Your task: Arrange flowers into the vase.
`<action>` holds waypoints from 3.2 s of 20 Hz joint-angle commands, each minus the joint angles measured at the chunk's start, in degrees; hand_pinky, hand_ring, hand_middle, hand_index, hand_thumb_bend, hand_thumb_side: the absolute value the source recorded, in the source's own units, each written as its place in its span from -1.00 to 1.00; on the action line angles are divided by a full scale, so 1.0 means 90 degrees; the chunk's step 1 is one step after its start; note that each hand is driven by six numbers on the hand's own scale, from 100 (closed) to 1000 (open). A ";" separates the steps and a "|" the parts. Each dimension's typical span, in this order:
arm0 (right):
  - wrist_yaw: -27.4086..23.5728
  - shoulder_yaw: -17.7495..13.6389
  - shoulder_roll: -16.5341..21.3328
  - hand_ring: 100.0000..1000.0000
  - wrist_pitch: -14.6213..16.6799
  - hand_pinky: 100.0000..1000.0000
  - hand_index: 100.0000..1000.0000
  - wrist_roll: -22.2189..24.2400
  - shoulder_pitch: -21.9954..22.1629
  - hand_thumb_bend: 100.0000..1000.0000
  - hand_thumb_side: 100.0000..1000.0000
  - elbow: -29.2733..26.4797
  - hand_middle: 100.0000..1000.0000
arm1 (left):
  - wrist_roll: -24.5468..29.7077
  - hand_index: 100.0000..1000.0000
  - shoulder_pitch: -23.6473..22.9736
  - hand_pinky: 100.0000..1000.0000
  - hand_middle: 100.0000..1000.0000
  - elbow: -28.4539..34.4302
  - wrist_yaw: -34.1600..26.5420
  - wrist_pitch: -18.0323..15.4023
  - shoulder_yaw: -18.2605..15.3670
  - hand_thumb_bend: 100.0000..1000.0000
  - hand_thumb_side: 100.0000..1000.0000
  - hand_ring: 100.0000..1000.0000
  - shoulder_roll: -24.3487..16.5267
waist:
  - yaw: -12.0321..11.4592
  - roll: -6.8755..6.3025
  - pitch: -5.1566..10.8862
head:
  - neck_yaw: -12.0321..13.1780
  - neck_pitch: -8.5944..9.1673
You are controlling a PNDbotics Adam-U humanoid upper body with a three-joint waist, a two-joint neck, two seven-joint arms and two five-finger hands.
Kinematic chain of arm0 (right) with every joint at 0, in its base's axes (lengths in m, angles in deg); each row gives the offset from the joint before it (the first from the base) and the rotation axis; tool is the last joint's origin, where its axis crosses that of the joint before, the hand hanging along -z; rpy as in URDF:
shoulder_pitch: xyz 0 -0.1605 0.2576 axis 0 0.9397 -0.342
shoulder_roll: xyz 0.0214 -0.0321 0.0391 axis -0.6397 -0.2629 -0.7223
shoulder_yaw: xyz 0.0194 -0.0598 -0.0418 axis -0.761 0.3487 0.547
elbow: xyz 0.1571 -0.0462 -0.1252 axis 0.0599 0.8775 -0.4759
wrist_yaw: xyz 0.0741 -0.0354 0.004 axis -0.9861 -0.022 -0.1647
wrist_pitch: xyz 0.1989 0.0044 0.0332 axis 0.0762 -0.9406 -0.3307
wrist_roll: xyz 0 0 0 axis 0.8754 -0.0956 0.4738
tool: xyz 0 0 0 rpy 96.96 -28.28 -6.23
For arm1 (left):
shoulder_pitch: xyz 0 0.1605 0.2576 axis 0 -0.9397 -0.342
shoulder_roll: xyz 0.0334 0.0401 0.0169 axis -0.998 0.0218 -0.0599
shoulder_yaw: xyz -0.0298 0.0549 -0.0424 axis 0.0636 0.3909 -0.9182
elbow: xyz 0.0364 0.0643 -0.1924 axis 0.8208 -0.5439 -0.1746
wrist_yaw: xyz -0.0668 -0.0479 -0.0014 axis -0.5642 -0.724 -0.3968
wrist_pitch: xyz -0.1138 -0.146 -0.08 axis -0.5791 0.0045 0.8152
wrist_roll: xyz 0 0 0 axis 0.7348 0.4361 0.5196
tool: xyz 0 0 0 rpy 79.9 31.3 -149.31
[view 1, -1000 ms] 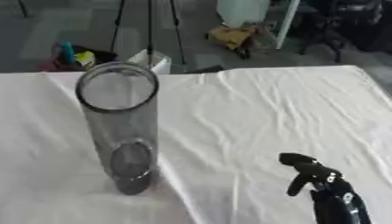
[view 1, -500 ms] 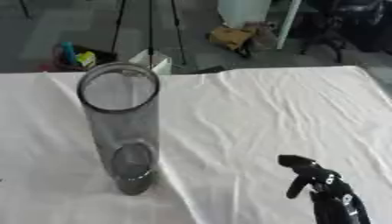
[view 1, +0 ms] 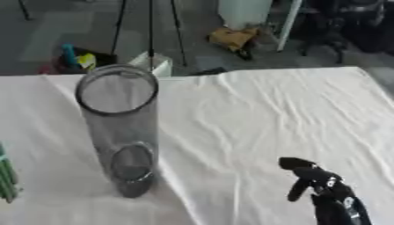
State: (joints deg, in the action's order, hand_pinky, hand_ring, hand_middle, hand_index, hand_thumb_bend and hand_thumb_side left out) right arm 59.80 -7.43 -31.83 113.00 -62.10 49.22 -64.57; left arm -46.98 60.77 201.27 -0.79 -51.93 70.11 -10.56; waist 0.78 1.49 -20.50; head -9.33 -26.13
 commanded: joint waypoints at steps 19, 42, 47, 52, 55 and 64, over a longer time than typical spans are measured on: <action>-0.0190 0.0034 0.0130 0.53 -0.0071 0.49 0.52 0.0120 -0.0073 -1.00 0.93 -0.0085 -0.34 | -0.0239 -0.94 0.0356 -1.00 -1.00 -0.0217 0.0240 -0.0855 -0.0035 -0.92 0.35 -1.00 0.0253 | 0.0094 -0.0196 0.0217 | 0.0086 0.0112; -0.0288 0.0048 0.0203 0.53 -0.0077 0.49 0.52 0.0169 -0.0027 -1.00 0.93 -0.0085 -0.34 | -0.1654 -0.93 0.0631 -1.00 -1.00 0.0074 -0.0214 -0.1797 -0.0775 -0.77 0.35 -1.00 0.0098 | 0.0191 -0.0273 0.0282 | 0.0072 0.0085; -0.0301 0.0074 0.0209 0.54 -0.0078 0.49 0.52 0.0209 -0.0078 -1.00 0.94 -0.0085 -0.34 | -0.1739 -0.92 0.0688 -1.00 -1.00 0.0080 0.0089 -0.2343 -0.0793 -0.75 0.35 -1.00 0.0147 | 0.0240 -0.0292 0.0222 | 0.0122 0.0176; -0.0286 0.0093 0.0179 0.54 -0.0086 0.50 0.52 0.0260 -0.0133 -1.00 0.94 -0.0085 -0.35 | -0.1624 -0.92 0.0712 -1.00 -1.00 0.0080 0.0349 -0.2868 -0.0728 -0.45 0.05 -1.00 0.0190 | 0.0285 -0.0294 0.0146 | 0.0140 0.0281; -0.0258 0.0101 0.0154 0.54 -0.0092 0.50 0.52 0.0288 -0.0165 -1.00 0.94 -0.0085 -0.36 | -0.1575 -0.92 0.0701 -1.00 -1.00 0.0080 0.0467 -0.2981 -0.0685 -0.40 0.04 -1.00 0.0197 | 0.0293 -0.0293 0.0100 | 0.0148 0.0337; -0.0183 0.0114 0.0090 0.54 -0.0151 0.50 0.52 0.0335 -0.0262 -1.00 0.95 -0.0085 -0.37 | -0.1245 -0.92 0.0565 -1.00 -1.00 0.0071 0.1021 -0.3170 -0.0517 -0.43 0.01 -1.00 0.0179 | 0.0319 -0.0300 -0.0004 | 0.0156 0.0400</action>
State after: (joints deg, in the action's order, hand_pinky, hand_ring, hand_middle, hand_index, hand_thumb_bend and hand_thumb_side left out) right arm 57.75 -6.69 -30.89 111.68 -59.27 47.17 -64.57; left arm -58.76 65.13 201.30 7.43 -80.38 65.17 -8.12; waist 3.56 -0.30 -20.64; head -7.98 -23.13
